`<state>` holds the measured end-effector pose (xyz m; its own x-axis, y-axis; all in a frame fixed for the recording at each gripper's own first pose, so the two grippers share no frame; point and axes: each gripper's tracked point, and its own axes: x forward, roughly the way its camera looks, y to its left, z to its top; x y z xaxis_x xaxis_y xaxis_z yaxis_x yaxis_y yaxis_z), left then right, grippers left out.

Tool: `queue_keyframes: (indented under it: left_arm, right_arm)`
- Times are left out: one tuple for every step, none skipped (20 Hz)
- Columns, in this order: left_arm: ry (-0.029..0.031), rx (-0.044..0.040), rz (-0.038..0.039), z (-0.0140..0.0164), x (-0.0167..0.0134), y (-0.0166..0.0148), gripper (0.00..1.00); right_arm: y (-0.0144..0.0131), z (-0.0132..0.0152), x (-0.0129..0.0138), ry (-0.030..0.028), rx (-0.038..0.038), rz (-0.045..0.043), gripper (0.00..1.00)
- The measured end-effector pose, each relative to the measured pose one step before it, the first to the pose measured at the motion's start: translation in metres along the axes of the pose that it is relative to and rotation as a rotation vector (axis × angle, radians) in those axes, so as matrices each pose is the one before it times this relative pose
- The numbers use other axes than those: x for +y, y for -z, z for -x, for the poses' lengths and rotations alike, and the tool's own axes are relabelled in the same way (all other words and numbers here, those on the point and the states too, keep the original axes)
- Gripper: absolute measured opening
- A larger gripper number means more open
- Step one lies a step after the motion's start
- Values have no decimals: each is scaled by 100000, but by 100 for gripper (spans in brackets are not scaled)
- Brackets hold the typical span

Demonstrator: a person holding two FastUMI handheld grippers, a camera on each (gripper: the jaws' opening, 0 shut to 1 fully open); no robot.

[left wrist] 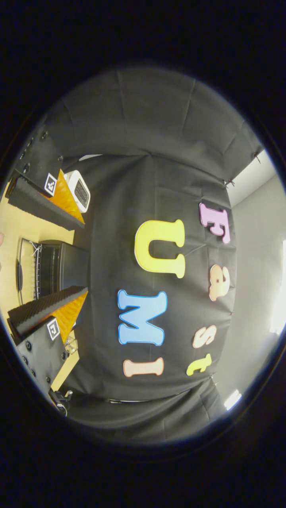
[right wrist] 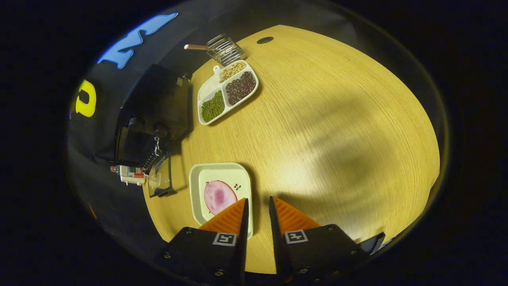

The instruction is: Open the electric oven with the left hand, put the food in, and close the electric oven.

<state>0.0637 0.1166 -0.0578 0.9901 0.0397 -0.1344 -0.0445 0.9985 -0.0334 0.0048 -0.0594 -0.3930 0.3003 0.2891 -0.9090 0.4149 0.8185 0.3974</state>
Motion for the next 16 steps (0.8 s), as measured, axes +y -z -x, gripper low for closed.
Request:
queue_keyframes:
  left_arm:
    - [20, 159, 405, 38, 19, 35, 91]
    - [-164, 421, 128, -42, 155, 708, 93]
    - [-401, 299, -342, 63, 270, 116, 95]
    - [-577, 233, -501, 49, 437, 43, 98]
    - [-559, 283, -300, 132, 413, 8, 100]
    - [-463, 259, -52, 51, 267, 135, 92]
    - [-659, 255, 41, 118, 417, 97, 91]
    - [-716, 267, 226, 88, 412, 235, 92]
    - [-694, 438, 493, 51, 342, 153, 93]
    - [-532, 742, 708, 46, 245, 357, 95]
    - [-217, 449, 458, 81, 169, 236, 96]
    - [-80, 719, 61, 75, 130, 298, 97]
    - [-229, 169, -280, 87, 159, 149, 99]
    - [-5, 58, -271, 38, 167, 34, 100]
    - [206, 62, -367, 26, -33, -131, 100]
    - [-93, -222, -523, 51, 151, -19, 100]
  right_arm:
    - [319, -378, 197, 983, 1580, 1199, 33]
    - [371, -429, 422, 38, 2052, 729, 33]
    - [452, -475, 382, 581, 2238, 388, 33]
    - [303, -491, 209, 1295, 1809, 1170, 33]
    - [307, -608, 95, 2522, 1379, 1605, 33]
    - [408, -692, -731, 6882, 2661, 1654, 33]
    - [-367, 166, 46, 3152, -179, 557, 33]
    - [-577, -230, -153, 2858, -1256, -389, 34]
    - [37, -146, 227, 1424, 875, -1855, 33]
    - [-629, 106, -123, -592, -1641, 3898, 44]
    - [147, -446, -517, -981, -358, -418, 22]
    - [518, -844, -178, -2605, 344, -3949, 2]
    - [75, 79, 39, -5681, 1526, -5884, 2]
    - [501, 205, 150, -7518, 2312, -8063, 2]
    - [111, 266, 207, -7534, 737, -8419, 2]
    - [350, 367, 70, -6407, 13, -5971, 2]
